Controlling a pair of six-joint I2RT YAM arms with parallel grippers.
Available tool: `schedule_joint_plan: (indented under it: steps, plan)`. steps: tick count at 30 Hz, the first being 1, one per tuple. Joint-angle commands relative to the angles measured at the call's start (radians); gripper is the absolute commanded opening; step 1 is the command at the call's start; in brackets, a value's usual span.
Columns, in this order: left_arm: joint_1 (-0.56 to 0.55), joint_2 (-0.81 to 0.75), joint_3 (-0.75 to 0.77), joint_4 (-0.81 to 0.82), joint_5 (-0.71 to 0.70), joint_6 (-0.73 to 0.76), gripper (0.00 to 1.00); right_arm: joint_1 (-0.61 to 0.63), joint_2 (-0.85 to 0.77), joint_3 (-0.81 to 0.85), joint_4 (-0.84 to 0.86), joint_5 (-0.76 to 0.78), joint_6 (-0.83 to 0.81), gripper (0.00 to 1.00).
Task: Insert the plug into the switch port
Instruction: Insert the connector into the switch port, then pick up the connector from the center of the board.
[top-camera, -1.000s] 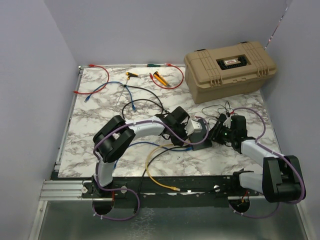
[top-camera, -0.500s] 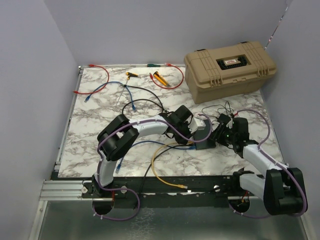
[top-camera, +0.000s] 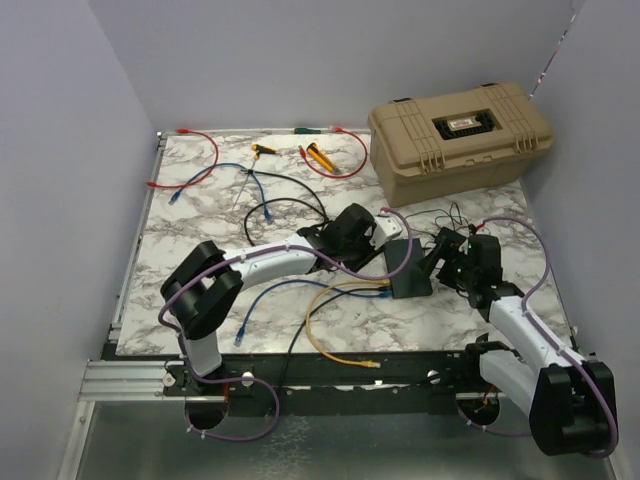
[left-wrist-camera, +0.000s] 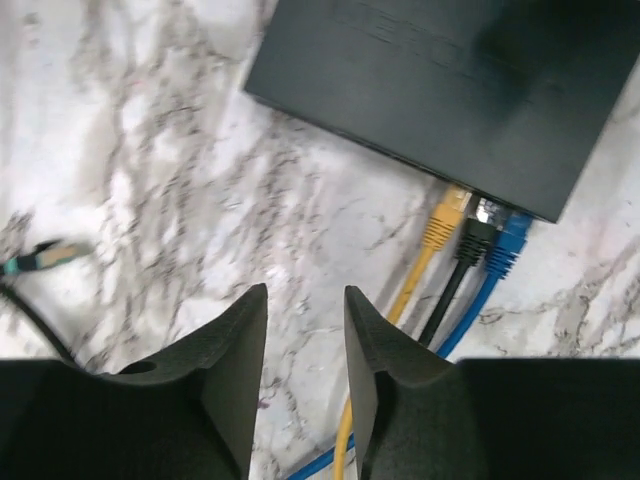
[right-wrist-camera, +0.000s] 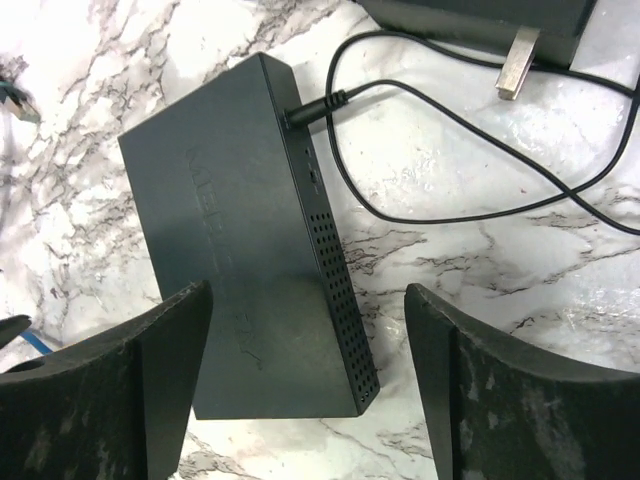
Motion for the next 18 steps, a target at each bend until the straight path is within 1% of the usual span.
schedule_joint_plan:
  steps: [1,3,5,6,7,10,12,15,16,18]
  plan:
    - [0.019,-0.085,-0.041,0.027,-0.246,-0.103,0.39,0.004,-0.043,0.023,0.009,0.066,-0.008,0.84]
    - [0.037,-0.122,-0.06,0.028,-0.307,-0.146,0.39,0.004,-0.07,0.014,0.029,0.069,-0.014,0.88]
    - [0.061,-0.162,-0.089,0.041,-0.397,-0.228,0.39,0.005,-0.095,0.003,0.046,0.077,-0.017,0.91]
    - [0.081,-0.184,-0.102,0.044,-0.412,-0.26,0.41,0.004,-0.105,0.0,0.048,0.085,-0.02,0.92]
    - [0.102,-0.203,-0.117,0.047,-0.416,-0.289,0.44,0.005,-0.114,-0.002,0.048,0.087,-0.019,0.93]
    - [0.189,-0.263,-0.166,0.072,-0.393,-0.387,0.45,0.005,-0.142,-0.016,0.056,0.079,-0.021,0.96]
    - [0.237,-0.291,-0.193,0.077,-0.434,-0.482,0.47,0.005,-0.167,-0.028,0.056,0.083,-0.019,0.98]
    - [0.3,-0.323,-0.224,0.068,-0.426,-0.528,0.5,0.005,-0.203,-0.045,0.056,0.088,-0.013,0.99]
    - [0.315,-0.332,-0.233,0.066,-0.431,-0.534,0.55,0.005,-0.214,-0.05,0.059,0.089,-0.012,0.99]
    - [0.348,-0.352,-0.253,0.062,-0.466,-0.573,0.71,0.007,-0.227,-0.056,0.06,0.091,-0.01,1.0]
